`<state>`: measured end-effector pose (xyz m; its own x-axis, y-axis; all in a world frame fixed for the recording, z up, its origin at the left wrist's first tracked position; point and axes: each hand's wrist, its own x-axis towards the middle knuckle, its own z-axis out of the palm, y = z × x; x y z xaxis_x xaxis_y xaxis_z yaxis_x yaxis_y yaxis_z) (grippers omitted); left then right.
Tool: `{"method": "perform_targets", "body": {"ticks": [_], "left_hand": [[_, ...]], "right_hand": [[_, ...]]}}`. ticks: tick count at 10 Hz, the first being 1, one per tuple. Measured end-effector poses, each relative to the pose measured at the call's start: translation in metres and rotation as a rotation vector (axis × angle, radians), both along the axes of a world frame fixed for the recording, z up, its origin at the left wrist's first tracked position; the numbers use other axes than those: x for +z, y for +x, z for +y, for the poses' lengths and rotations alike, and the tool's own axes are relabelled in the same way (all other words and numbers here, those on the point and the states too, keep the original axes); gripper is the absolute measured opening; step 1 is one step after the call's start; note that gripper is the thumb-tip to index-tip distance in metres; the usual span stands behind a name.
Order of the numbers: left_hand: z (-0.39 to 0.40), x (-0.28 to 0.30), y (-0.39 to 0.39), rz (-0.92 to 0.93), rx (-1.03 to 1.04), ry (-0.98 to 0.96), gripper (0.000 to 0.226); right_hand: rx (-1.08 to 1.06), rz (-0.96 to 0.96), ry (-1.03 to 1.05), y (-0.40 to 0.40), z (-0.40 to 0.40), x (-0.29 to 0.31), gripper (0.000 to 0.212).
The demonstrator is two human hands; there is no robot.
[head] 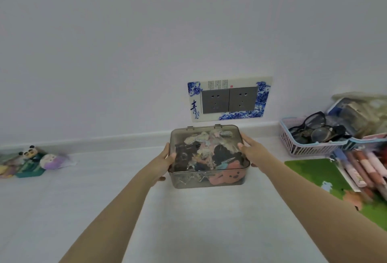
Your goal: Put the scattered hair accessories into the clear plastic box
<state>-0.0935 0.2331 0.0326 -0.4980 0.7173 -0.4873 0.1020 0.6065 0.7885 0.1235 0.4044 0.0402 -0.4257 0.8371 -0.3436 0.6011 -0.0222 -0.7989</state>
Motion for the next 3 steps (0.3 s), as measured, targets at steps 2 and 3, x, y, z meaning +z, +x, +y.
{"method": "perform_targets", "body": {"ticks": [2, 3], "left_hand": [[0.002, 0.025, 0.010, 0.146, -0.027, -0.122, 0.061], [-0.001, 0.024, 0.014, 0.251, 0.007, -0.119, 0.062]], "right_hand": [[-0.028, -0.163, 0.087, -0.012, -0.009, 0.016, 0.050], [-0.074, -0.299, 0.207, -0.011, -0.021, 0.012, 0.048]]}}
